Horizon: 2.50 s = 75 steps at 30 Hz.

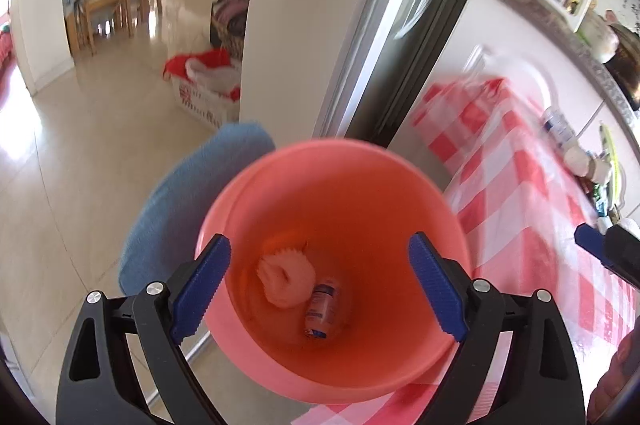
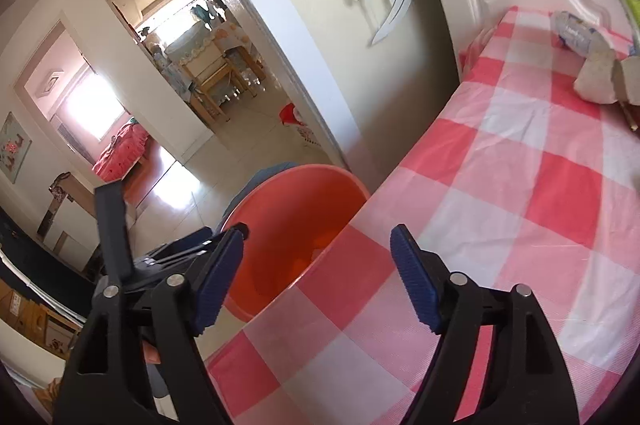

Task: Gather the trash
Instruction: 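Carry both items to the orange bucket and open both grippers to drop them, then return both tools to the table toward the wipes pack and foam net, then grasp the wipes pack with the left gripper while the right gripper grasps the foam net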

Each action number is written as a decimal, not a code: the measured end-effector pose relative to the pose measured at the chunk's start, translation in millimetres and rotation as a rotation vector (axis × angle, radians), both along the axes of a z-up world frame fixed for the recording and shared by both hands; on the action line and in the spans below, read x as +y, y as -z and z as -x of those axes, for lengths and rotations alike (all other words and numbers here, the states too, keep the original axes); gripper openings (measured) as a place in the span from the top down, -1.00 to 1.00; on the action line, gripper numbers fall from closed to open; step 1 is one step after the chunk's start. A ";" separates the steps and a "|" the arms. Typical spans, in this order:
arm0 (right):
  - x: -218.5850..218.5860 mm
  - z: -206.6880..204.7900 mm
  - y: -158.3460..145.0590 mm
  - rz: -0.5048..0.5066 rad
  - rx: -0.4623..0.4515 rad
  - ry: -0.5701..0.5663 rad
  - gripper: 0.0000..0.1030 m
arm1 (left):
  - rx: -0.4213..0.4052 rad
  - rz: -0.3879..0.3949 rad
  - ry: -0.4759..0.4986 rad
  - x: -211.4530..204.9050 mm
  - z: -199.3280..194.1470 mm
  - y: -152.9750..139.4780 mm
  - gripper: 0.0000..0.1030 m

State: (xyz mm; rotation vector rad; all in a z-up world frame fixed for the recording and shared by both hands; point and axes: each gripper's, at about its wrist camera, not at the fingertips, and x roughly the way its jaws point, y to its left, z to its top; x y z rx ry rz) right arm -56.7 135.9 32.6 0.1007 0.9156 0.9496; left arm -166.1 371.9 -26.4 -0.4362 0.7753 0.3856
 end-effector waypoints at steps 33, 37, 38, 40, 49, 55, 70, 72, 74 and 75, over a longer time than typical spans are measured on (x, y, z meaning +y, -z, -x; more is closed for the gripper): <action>-263.7 -53.9 -29.4 -0.208 -0.086 0.625 -0.65 | -0.113 -0.059 0.628 -238.4 -104.2 -72.5 -0.74; -305.9 -64.5 -30.8 -0.199 -0.081 0.737 -0.65 | -0.108 -0.037 0.789 -276.7 -121.9 -75.2 -0.74; -315.0 -68.5 -29.9 -0.192 -0.071 0.760 -0.65 | -0.108 -0.048 0.830 -286.7 -126.0 -75.5 -0.74; -335.2 -75.6 -26.7 -0.188 -0.051 0.811 -0.65 | -0.086 -0.087 0.928 -309.9 -137.3 -74.3 -0.74; -380.8 -102.7 -9.8 -0.079 -0.038 0.905 -0.65 | 0.040 -0.260 1.141 -365.3 -182.6 -55.0 -0.74; -375.0 -118.6 -2.2 0.016 -0.049 0.884 -0.65 | 0.116 -0.274 1.170 -372.3 -212.8 -43.8 -0.74; -360.1 -130.9 18.3 0.122 -0.036 0.850 -0.65 | 0.152 -0.319 1.229 -385.2 -224.8 -30.8 -0.88; -357.2 -131.0 17.6 0.137 -0.045 0.846 -0.65 | 0.164 -0.281 1.228 -384.5 -229.7 -30.0 -0.88; -355.9 -131.6 17.7 0.147 -0.048 0.843 -0.65 | 0.166 -0.265 1.221 -385.1 -231.3 -29.5 -0.88; -356.1 -131.9 18.1 0.147 -0.046 0.842 -0.64 | 0.159 -0.264 1.221 -387.1 -230.5 -29.4 -0.87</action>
